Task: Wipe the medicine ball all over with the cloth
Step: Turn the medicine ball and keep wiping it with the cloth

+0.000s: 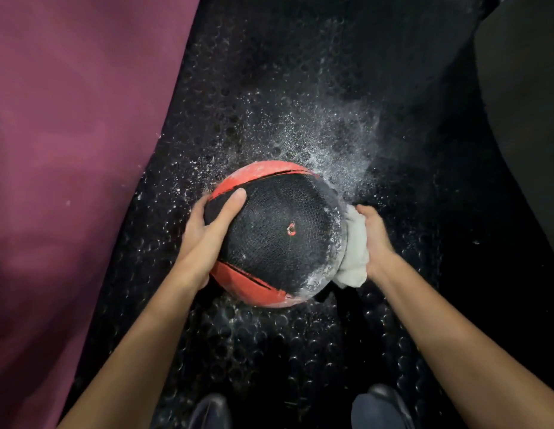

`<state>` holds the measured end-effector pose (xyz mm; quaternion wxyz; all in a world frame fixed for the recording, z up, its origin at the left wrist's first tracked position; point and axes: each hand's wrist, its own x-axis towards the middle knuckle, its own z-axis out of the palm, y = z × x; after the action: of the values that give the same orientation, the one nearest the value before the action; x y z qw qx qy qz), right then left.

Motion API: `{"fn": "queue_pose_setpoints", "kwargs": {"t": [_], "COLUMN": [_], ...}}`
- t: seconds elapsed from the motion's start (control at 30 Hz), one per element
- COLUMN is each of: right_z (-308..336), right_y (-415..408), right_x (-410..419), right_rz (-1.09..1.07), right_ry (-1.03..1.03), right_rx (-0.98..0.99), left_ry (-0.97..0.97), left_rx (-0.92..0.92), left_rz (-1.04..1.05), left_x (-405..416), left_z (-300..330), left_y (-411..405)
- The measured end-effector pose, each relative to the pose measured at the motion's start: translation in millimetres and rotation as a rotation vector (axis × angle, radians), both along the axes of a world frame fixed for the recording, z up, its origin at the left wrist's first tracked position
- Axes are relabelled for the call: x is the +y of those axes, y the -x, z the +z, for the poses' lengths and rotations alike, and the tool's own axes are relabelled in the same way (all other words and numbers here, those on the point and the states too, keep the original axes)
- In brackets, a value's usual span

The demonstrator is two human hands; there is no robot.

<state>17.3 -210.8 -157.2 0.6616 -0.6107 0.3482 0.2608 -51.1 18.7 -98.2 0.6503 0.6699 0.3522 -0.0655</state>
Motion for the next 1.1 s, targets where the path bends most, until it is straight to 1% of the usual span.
{"fn": "queue_pose_setpoints", "kwargs": {"t": [0.07,0.17,0.27,0.3,0.33,0.4,0.43,0.47,0.5,0.57,0.6,0.63,0.67,0.7,0.77,0.8,0.83,0.93,1.0,1.03,1.07,1.1], "right_z": [17.6,41.4,53.2,54.4,56.9,63.0,65.6,69.5,71.9,77.2,79.0,84.1,89.5,97.6,108.0,112.6,116.3,118.7,120.7,124.5,128.5,133.7], "right_y": [-9.8,-16.6,-7.0,-2.3,2.2,8.9,11.5,13.7,16.1,21.3,23.5,24.9,23.9,21.8,17.4,16.4,16.2,20.4,22.4,22.5,23.1,23.9], "right_x": [-14.5,-22.8,-11.4,-6.7,-1.0,8.4,12.3,16.4,19.6,27.0,29.4,30.9,30.5,29.3,18.9,12.1,6.5,-1.1,-1.2,-1.2,-3.2,-4.4], "right_rz": [0.064,0.131,0.142,0.136,0.131,0.178,0.21,0.242,0.277,0.341,0.379,0.399,0.385,0.317,0.097,0.015,-0.006,0.009,-0.011,-0.026,-0.027,0.014], "right_ry": [0.052,0.217,0.383,0.419,0.439,0.476,0.519,0.557,0.603,0.652,0.616,0.534,0.409,0.246,-0.081,-0.173,-0.224,-0.221,-0.173,-0.122,-0.004,0.199], "right_rx": [-0.076,-0.135,-0.208,-0.236,-0.261,-0.285,-0.292,-0.306,-0.324,-0.374,-0.386,-0.369,-0.319,-0.243,-0.079,-0.014,0.026,0.098,0.083,0.009,-0.13,-0.324], "left_ry": [0.105,0.305,0.34,0.295,0.193,-0.13,-0.292,-0.396,-0.401,-0.261,-0.197,-0.194,-0.231,-0.28,-0.395,-0.429,-0.439,-0.463,-0.483,-0.493,-0.502,-0.506], "left_rx": [0.013,0.028,0.017,0.022,0.034,0.025,-0.024,-0.087,-0.125,-0.099,-0.06,-0.015,0.027,0.052,0.068,0.06,0.052,0.041,0.056,0.064,0.067,0.07], "left_rz": [0.001,-0.061,-0.167,-0.179,-0.197,-0.26,-0.313,-0.363,-0.399,-0.498,-0.589,-0.696,-0.795,-0.866,-0.918,-0.911,-0.895,-0.874,-0.864,-0.857,-0.849,-0.84], "left_x": [-0.4,-2.3,1.3,5.3,10.3,19.2,22.1,25.2,27.1,28.6,29.4,30.4,30.2,30.0,30.7,31.0,30.9,27.1,22.8,19.8,16.6,14.2], "left_z": [-13.3,-32.1,-31.9,-29.8,-28.0,-16.1,-7.6,2.9,10.9,33.0,41.7,47.6,52.2,54.8,51.8,49.1,47.5,46.5,47.2,47.9,48.5,50.1], "left_y": [-6.1,-16.5,-31.0,-36.8,-42.9,-51.2,-49.7,-48.3,-49.0,-47.3,-44.1,-39.3,-34.3,-30.4,-26.0,-25.2,-25.0,-25.6,-24.6,-23.8,-22.8,-21.7]}}
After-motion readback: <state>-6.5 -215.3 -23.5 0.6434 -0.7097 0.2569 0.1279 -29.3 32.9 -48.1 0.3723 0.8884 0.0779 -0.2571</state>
